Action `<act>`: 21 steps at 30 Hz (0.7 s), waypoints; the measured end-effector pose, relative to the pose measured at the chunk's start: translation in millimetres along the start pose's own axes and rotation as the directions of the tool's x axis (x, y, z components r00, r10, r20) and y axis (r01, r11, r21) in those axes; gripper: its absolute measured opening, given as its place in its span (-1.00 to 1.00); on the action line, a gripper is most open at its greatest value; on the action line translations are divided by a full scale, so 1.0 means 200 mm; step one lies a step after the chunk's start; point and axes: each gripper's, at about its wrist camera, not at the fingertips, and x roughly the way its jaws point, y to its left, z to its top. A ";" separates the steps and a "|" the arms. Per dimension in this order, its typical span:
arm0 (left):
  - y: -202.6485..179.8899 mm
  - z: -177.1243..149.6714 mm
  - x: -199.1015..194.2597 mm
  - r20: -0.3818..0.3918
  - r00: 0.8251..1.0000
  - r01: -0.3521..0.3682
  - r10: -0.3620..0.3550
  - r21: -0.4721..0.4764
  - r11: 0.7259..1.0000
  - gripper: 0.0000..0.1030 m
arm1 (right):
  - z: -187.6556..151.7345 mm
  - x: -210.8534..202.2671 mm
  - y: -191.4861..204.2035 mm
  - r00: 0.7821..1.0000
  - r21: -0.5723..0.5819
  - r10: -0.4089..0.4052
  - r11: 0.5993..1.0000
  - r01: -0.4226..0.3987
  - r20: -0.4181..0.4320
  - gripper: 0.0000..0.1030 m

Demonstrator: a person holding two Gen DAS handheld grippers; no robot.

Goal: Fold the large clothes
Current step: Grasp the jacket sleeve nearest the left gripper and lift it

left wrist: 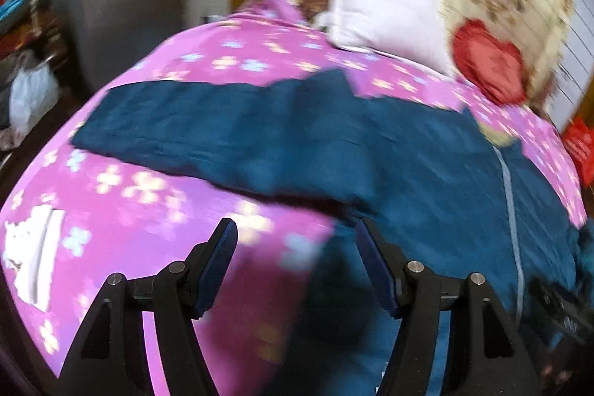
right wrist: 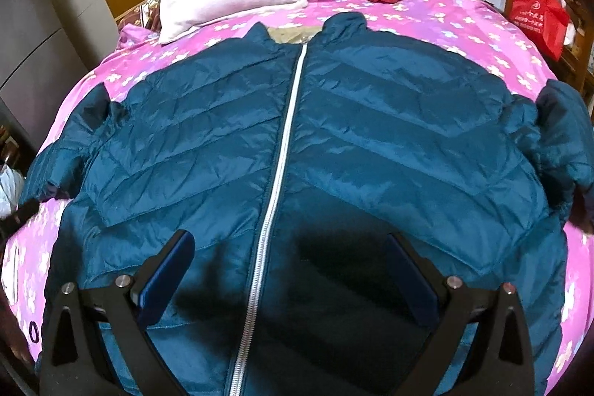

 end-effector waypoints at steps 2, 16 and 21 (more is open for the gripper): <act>0.15 0.06 0.03 0.002 0.999 -0.040 0.040 -0.054 0.998 -0.10 | -0.01 0.00 0.01 1.000 -0.007 0.009 1.000 -0.009 -0.009 0.99; 1.06 0.35 0.34 -0.052 0.956 -0.286 0.290 -0.399 0.871 -0.10 | -0.02 -0.01 0.13 0.999 -0.081 0.043 0.996 -0.044 -0.014 1.00; 1.21 0.37 0.44 -0.078 0.941 -0.325 0.330 -0.484 0.812 -0.10 | -0.03 -0.01 0.15 0.999 -0.086 0.050 0.995 -0.051 -0.015 1.00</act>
